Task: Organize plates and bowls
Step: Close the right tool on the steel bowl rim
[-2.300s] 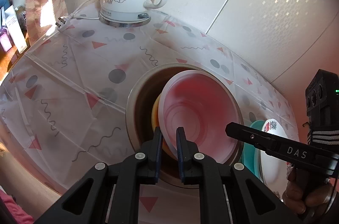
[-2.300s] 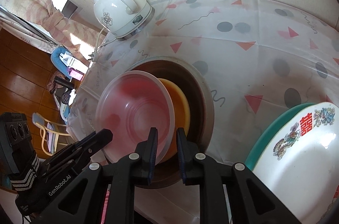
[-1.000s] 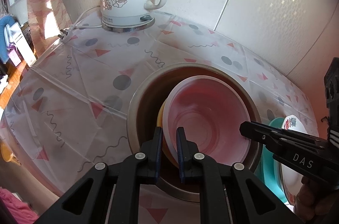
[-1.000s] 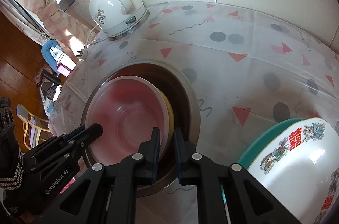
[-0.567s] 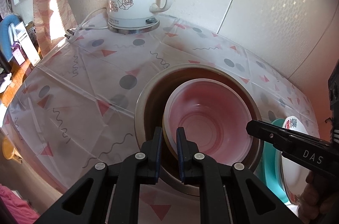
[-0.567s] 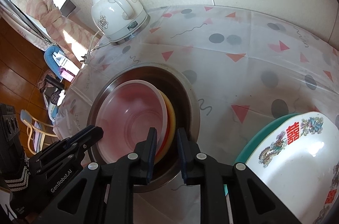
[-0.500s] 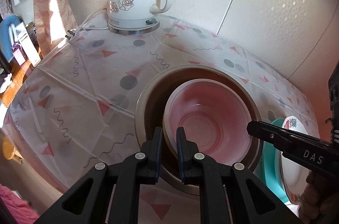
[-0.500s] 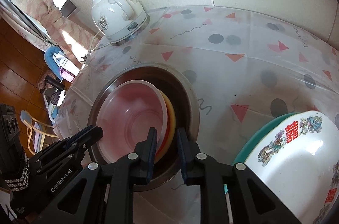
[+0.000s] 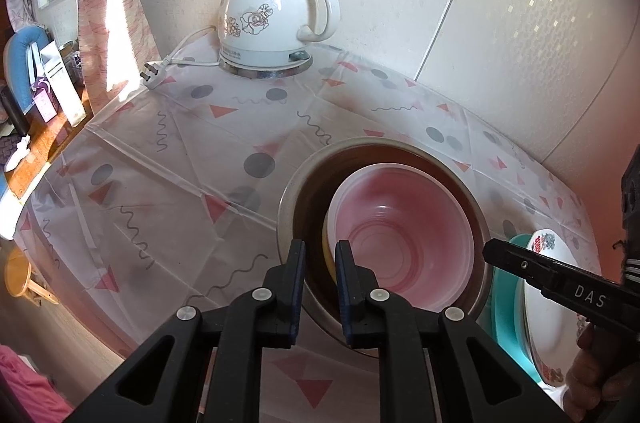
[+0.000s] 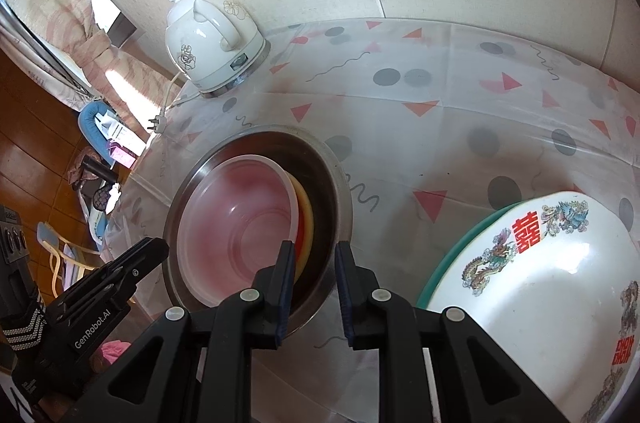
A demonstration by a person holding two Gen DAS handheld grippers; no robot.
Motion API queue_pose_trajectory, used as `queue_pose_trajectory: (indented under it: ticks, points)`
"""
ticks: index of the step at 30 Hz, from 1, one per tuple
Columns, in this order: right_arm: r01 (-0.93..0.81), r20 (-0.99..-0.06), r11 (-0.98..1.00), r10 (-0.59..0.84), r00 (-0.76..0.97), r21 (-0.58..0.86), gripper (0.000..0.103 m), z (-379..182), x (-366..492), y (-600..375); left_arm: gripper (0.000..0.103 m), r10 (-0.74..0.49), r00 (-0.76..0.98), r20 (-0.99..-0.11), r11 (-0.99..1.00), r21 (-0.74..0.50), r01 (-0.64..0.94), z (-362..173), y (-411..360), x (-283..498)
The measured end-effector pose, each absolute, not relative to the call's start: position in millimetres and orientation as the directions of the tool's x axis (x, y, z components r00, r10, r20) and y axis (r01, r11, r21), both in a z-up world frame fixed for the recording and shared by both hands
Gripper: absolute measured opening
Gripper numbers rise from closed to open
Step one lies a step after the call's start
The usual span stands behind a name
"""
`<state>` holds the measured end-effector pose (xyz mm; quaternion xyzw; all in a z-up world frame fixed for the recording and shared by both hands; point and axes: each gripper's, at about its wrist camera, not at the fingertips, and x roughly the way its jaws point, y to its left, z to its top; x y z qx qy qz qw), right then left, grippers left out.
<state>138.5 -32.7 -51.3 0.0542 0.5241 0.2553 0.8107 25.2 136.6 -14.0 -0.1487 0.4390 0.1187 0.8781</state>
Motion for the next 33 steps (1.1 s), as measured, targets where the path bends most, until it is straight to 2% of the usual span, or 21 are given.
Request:
queue_pose_trajectory:
  ticks: [14, 18, 33]
  points:
    - [-0.326, -0.826, 0.87, 0.469, 0.312, 0.37, 0.025, -58, 138, -43, 0.018, 0.073, 0.598, -0.798, 0.904, -0.201, -0.379, -17, 164, 4]
    - [-0.33, -0.829, 0.867, 0.471, 0.301, 0.373, 0.026, -61, 138, -41, 0.023, 0.031, 0.61, -0.792, 0.902, -0.241, -0.359, -20, 169, -1]
    - [-0.35, -0.841, 0.867, 0.46, 0.286, 0.355, 0.025, -69, 140, -33, 0.027, -0.025, 0.609, -0.793, 0.921, -0.256, -0.294, -30, 162, 7]
